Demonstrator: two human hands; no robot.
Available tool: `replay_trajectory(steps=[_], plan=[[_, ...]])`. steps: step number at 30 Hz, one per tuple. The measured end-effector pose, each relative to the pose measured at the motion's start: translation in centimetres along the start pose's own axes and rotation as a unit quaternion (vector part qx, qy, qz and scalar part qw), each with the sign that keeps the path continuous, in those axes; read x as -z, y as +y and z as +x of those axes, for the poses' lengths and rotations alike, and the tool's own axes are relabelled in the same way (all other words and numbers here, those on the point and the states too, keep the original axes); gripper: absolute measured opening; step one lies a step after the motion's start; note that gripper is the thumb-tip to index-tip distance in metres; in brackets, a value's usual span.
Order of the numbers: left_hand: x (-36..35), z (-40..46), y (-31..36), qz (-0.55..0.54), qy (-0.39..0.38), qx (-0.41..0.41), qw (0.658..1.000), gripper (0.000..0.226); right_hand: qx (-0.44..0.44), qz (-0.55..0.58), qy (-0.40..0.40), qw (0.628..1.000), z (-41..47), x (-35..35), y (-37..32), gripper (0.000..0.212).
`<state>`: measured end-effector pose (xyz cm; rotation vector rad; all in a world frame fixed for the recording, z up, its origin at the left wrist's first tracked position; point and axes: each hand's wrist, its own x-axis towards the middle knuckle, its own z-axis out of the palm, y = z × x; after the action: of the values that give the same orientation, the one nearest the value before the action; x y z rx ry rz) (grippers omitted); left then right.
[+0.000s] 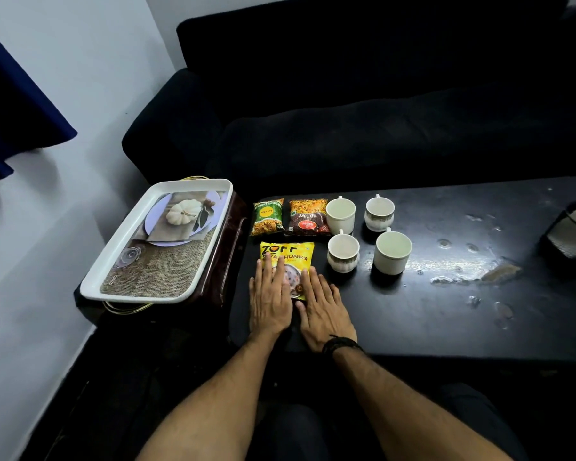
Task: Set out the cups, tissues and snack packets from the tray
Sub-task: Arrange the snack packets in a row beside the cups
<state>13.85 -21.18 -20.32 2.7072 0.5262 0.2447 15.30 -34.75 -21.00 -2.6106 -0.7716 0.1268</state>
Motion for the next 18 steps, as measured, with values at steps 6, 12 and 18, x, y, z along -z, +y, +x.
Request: replay_trajectory(steps=[6, 12, 18], plan=[[-0.3, 0.2, -0.3, -0.009, 0.006, -0.009, 1.000, 0.055, -0.003, 0.000, 0.003, 1.000, -0.1, 0.0, 0.0, 0.064], [0.0, -0.9, -0.3, -0.039, 0.017, -0.009, 0.999, 0.061, -0.012, 0.009, -0.002, 1.000, 0.0, 0.0, 0.1, 0.066], [1.9, -3.5, -0.3, -0.116, -0.084, 0.022, 0.989, 0.071, -0.025, 0.024, -0.027, 0.999, -1.0, 1.1, 0.2, 0.068]])
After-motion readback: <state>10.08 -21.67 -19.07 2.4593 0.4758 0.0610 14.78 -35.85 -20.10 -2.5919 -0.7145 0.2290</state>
